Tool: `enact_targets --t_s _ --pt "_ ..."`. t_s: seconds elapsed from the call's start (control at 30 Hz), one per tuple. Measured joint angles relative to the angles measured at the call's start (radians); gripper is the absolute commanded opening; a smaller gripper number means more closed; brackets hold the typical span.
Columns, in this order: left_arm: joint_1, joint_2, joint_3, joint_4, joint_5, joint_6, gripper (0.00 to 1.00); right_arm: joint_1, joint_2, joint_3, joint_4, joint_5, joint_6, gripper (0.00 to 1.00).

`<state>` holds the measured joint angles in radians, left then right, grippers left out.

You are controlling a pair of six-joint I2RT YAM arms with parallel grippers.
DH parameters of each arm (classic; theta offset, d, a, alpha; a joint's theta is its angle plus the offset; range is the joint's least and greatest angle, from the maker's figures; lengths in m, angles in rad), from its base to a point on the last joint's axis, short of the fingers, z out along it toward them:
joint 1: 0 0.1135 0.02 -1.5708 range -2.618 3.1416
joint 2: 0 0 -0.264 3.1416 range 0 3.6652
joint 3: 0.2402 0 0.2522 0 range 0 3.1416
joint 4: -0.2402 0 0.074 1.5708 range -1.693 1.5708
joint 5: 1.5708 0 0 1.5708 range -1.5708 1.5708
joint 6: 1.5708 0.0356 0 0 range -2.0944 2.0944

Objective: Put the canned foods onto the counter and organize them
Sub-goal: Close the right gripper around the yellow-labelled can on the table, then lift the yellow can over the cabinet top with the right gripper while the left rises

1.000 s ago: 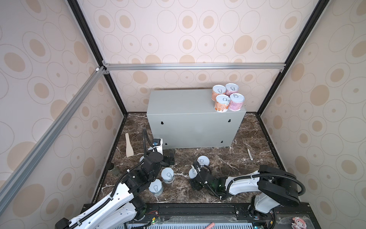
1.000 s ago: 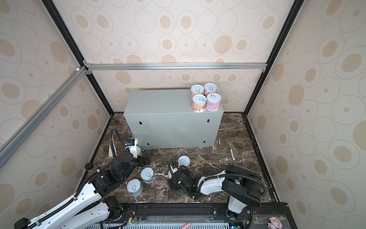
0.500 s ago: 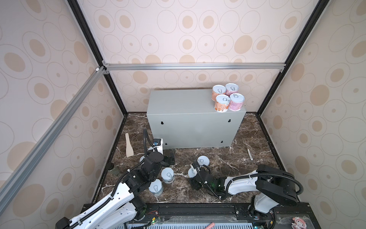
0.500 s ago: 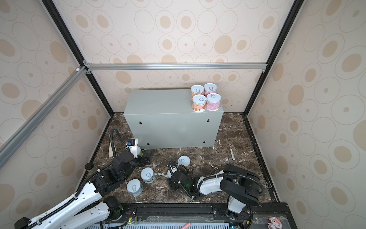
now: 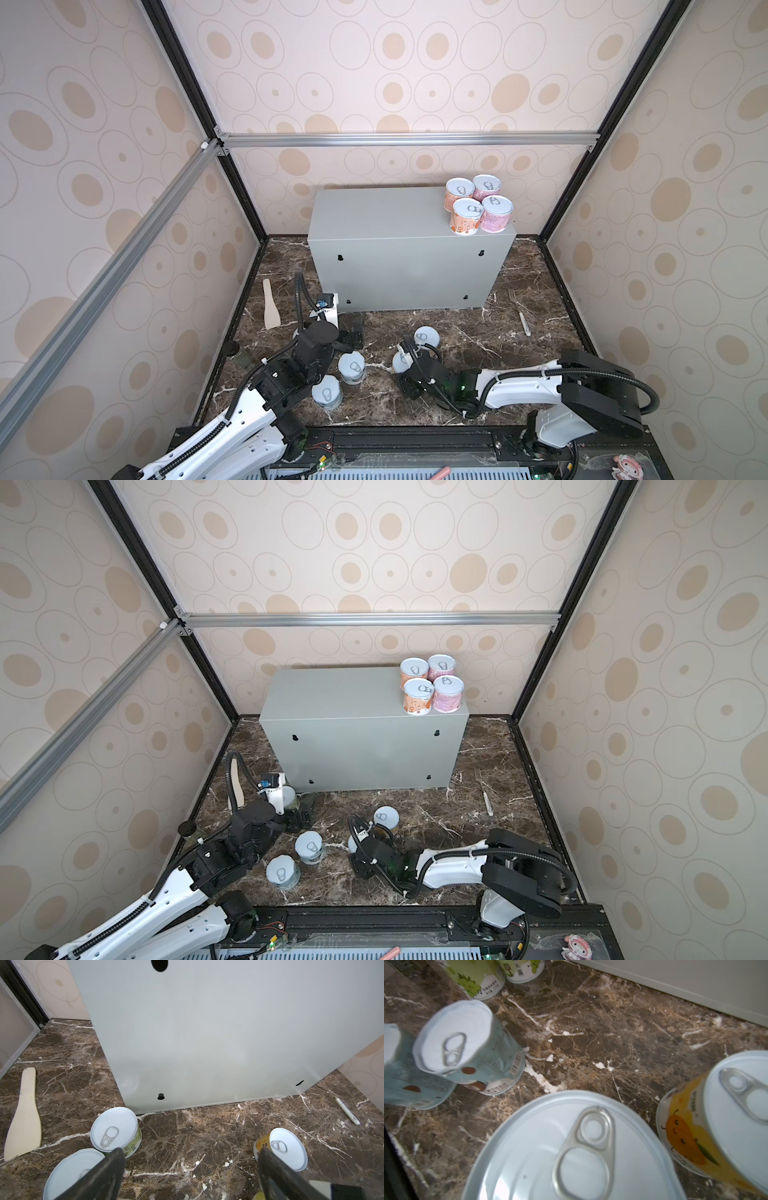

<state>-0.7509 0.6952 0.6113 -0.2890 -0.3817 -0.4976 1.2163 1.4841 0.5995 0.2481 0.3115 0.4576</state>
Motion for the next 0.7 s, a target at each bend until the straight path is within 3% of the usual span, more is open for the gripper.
enact_targets --t_s 0.47,0.7 --pt "0.000 -0.052 0.057 -0.100 0.017 -0.006 0.99 0.029 -0.193 0.167 -0.329 0.052 -0.011 0.63" --pt "0.000 -0.069 0.154 -0.176 0.015 -0.002 0.99 0.030 -0.257 0.248 -0.510 0.087 -0.019 0.64"
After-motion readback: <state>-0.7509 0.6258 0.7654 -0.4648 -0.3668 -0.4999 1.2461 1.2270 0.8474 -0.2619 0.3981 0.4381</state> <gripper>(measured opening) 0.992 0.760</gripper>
